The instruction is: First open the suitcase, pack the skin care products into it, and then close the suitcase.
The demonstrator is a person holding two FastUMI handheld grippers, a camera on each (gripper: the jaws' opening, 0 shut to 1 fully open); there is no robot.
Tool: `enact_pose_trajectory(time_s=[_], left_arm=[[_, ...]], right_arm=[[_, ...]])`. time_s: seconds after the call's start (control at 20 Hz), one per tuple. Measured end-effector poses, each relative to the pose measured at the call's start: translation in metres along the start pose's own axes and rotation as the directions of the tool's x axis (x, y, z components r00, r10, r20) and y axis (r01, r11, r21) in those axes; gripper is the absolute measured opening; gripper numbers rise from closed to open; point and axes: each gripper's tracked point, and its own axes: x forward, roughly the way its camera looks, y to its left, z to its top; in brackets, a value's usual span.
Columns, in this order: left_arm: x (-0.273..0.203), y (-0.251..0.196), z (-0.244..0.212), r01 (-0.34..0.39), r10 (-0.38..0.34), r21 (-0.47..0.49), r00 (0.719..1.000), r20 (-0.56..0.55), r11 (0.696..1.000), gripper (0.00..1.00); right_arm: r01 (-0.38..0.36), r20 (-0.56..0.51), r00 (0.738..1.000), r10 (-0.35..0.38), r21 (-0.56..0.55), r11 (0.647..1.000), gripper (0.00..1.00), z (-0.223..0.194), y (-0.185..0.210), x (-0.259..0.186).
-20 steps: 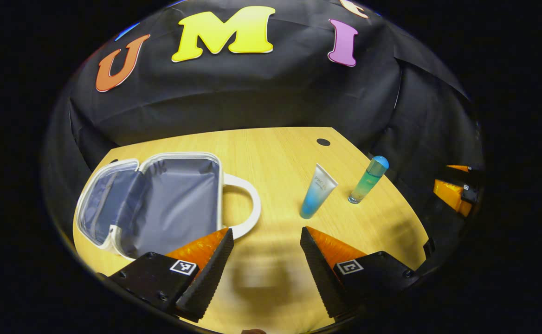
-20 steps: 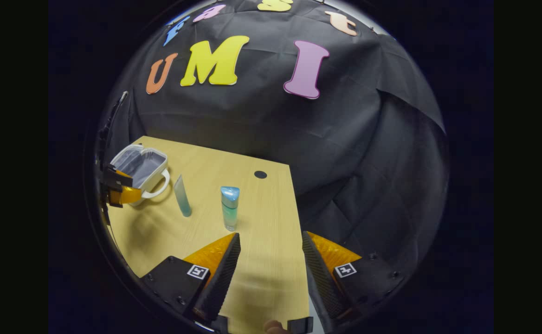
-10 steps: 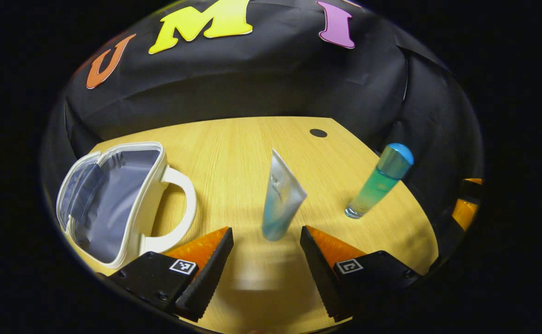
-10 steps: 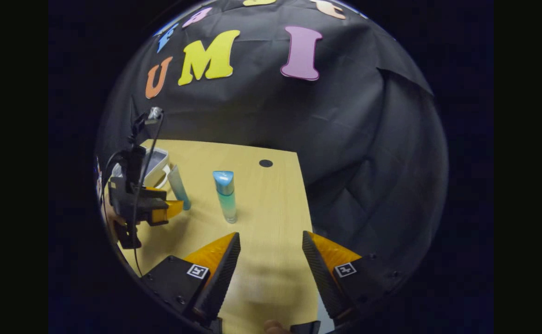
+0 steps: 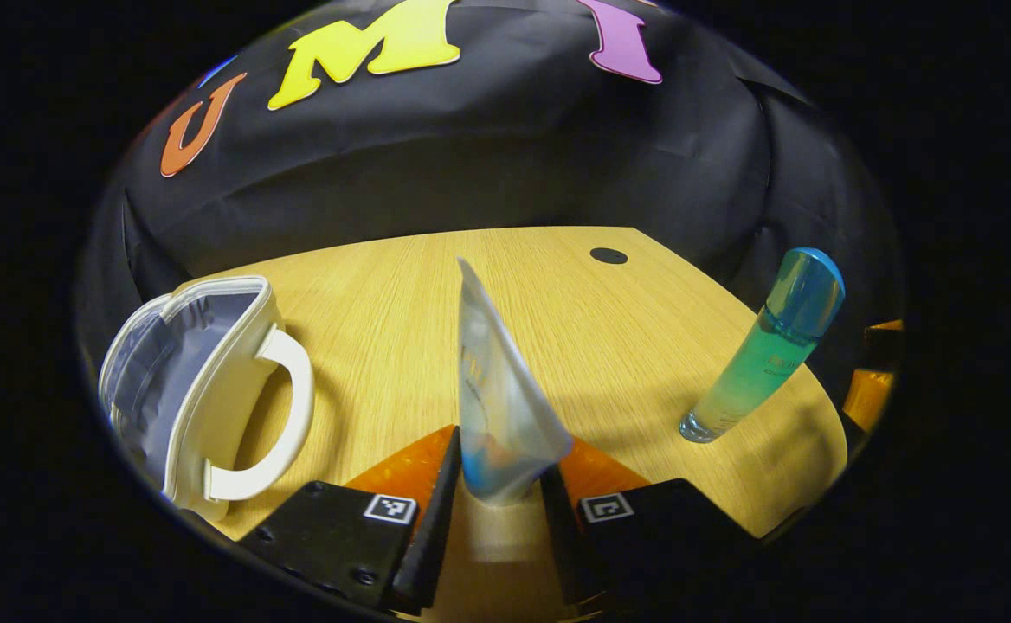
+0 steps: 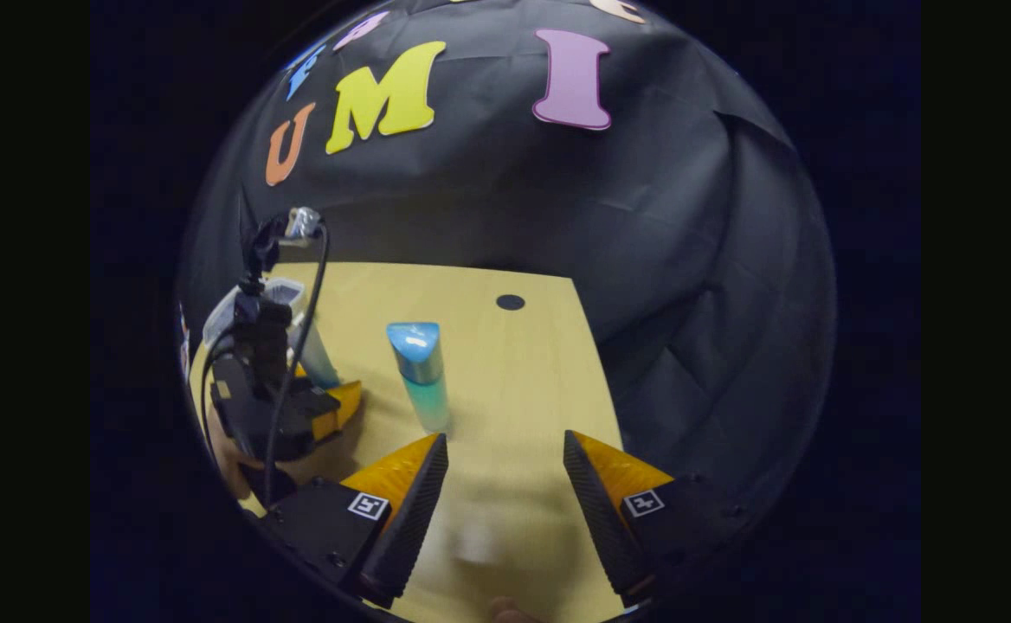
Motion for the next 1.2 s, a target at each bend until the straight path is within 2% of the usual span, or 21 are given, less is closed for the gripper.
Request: enact_pose_trajectory(time_s=[0.05,0.2,0.4,0.45,0.5,0.65,0.8,0.9,1.0,1.2], left_arm=[[-0.003,0.000,0.000,0.014,-0.014,-0.010,1.000,-0.001,1.000,0.44],[-0.011,0.006,0.003,0.034,-0.034,-0.019,0.999,-0.011,0.999,0.42],[-0.050,0.019,0.020,0.066,-0.066,0.014,0.998,-0.007,0.998,0.41],[-0.062,0.024,0.027,0.069,-0.069,0.023,0.998,0.000,0.997,0.41],[-0.075,0.031,0.034,0.061,-0.061,0.044,0.998,0.006,0.997,0.40],[-0.116,0.054,0.048,0.054,-0.055,0.067,0.998,0.007,0.996,0.41],[-0.156,0.081,0.059,0.046,-0.046,0.044,0.999,0.012,0.998,0.41],[-0.180,0.108,0.060,0.006,-0.007,0.051,1.000,0.011,0.999,0.40],[-0.196,0.135,0.060,-0.027,0.026,0.050,1.000,0.012,0.998,0.40],[-0.216,0.184,0.051,-0.064,0.065,0.048,0.998,-0.020,0.997,0.41]], right_arm=[[-0.010,0.004,1.000,0.010,-0.005,1.000,0.79,0.000,0.006,0.007],[-0.022,-0.004,1.000,0.022,0.003,1.000,0.80,0.002,0.022,0.023],[-0.024,-0.004,1.000,0.024,0.028,0.999,0.79,0.011,0.042,0.038],[-0.018,-0.005,1.000,0.019,0.032,0.999,0.80,0.011,0.047,0.044],[0.026,0.005,1.000,-0.026,0.022,0.999,0.80,0.015,0.045,0.050],[0.060,0.005,0.998,-0.060,0.023,0.998,0.80,0.013,0.053,0.069],[0.053,-0.003,0.999,-0.053,0.050,0.997,0.76,0.012,0.063,0.082],[0.065,-0.011,0.998,-0.065,0.052,0.996,0.63,0.009,0.064,0.087],[0.059,-0.010,0.998,-0.059,0.048,0.997,0.42,0.007,0.065,0.087],[0.099,-0.022,0.995,-0.098,0.056,0.994,0.34,0.005,0.061,0.071]])
